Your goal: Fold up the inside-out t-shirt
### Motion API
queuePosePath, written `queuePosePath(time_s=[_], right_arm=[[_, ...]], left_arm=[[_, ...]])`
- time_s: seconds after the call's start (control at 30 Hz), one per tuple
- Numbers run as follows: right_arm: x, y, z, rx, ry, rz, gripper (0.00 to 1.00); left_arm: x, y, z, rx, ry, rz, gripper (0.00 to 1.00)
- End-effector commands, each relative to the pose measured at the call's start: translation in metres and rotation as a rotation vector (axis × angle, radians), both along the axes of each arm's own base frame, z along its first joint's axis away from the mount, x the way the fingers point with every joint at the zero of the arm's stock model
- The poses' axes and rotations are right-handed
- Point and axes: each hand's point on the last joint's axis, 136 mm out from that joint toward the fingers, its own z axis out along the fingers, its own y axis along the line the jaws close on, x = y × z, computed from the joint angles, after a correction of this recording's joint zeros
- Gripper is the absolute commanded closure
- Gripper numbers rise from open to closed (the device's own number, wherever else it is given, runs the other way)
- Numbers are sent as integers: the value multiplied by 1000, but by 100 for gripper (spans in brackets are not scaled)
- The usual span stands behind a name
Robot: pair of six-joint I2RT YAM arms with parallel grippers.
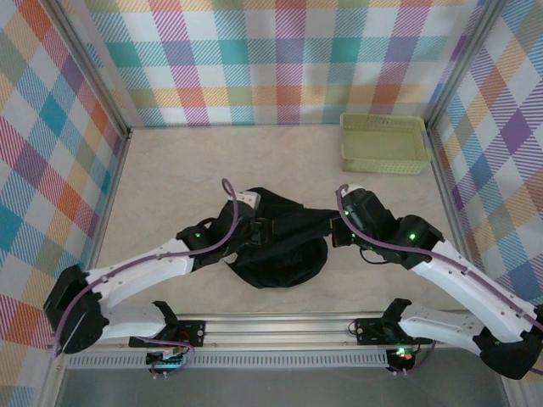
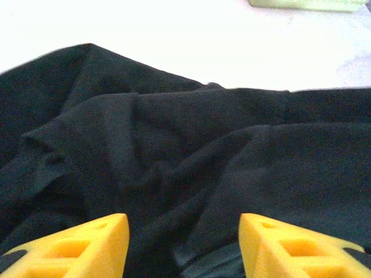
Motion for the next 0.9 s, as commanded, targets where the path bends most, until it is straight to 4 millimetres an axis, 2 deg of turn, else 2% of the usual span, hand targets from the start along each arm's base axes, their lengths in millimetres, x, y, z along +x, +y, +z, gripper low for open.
queuePosePath(time_s=[0.0,0.13,0.23,0.37,0.47,0.53,0.57,0.63,0.7,0.8,0.87], right_arm=[[-18,-52,-37,-166,103,-178,100],[-32,-83,-71,-259,189,-319,100],[-35,-70,-95,-244,276,-302,100],[-34,-41,-124,-184,388,-255,100],[-32,-41,-135,-180,418,-270,100],[-30,-41,-141,-148,432,-273,95],[-28,-38,-141,-124,431,-262,90],[-23,-31,-134,-72,400,-227,71],[-17,-25,-121,-22,353,-206,55],[-5,-23,-109,25,301,-206,41],[3,-24,-115,26,306,-222,38]], left_arm=[[-10,40,-16,118,20,79,41],[-10,66,-30,164,64,154,34],[-5,78,-42,205,108,207,26],[3,80,-60,275,191,239,21],[9,74,-73,295,244,238,17],[12,64,-83,269,282,215,17],[14,59,-86,255,296,203,20],[15,50,-94,245,326,179,26],[17,43,-99,240,345,166,40],[20,39,-100,238,351,162,61],[20,38,-97,227,342,159,72]])
